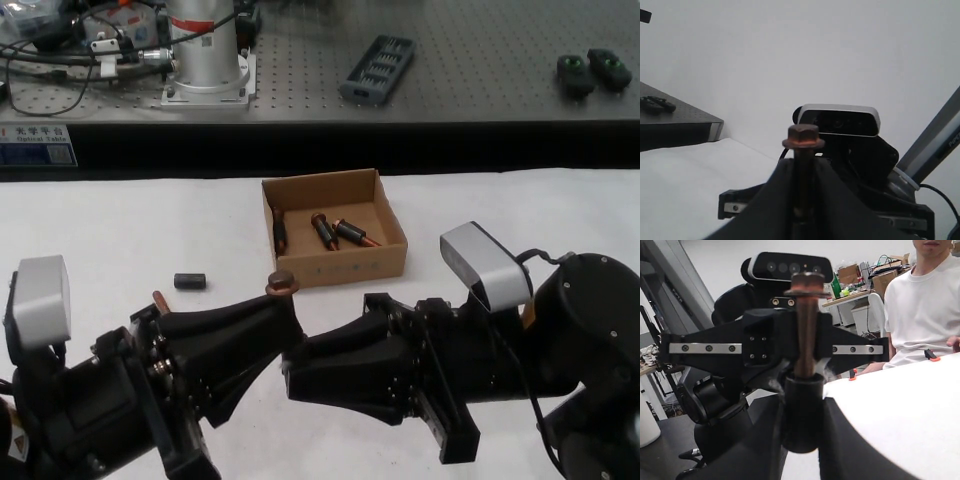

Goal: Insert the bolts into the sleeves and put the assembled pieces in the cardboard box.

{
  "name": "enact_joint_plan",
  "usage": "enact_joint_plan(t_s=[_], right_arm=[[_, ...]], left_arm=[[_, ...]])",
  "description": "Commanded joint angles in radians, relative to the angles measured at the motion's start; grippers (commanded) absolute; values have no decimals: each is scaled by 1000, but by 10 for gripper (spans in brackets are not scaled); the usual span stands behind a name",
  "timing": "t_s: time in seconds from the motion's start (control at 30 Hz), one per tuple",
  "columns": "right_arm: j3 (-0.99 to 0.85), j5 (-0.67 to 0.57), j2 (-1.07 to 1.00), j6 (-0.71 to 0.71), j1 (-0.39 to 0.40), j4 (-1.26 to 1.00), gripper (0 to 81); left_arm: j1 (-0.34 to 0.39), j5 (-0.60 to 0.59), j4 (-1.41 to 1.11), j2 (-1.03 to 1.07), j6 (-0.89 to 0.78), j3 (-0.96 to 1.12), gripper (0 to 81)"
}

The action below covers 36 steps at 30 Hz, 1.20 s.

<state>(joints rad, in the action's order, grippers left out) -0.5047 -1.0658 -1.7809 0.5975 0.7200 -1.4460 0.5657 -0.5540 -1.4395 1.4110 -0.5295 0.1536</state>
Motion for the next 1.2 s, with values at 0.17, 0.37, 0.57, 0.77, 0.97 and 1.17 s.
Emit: enact_joint_plan(t_s=[0.17,0.37,0.57,0.77,0.97,1.17], right_arm=[[-10,88,8,-22,-22,-16,66],[-57,134,8,-87,-72,126,66],[-113,87,8,-87,-119,154,66],[-136,91,8,-98,-173,175,66],[-172,61,8,-153,-185,308,66],[-202,27,8,-195,-185,367,66]], left_arm=[[5,26,49,-4,60,4,6],[-10,26,94,-4,87,71,6],[-37,26,242,-2,162,178,6],[-74,26,355,7,190,245,6],[-75,13,380,79,178,302,6],[-75,-5,387,159,173,326,6]])
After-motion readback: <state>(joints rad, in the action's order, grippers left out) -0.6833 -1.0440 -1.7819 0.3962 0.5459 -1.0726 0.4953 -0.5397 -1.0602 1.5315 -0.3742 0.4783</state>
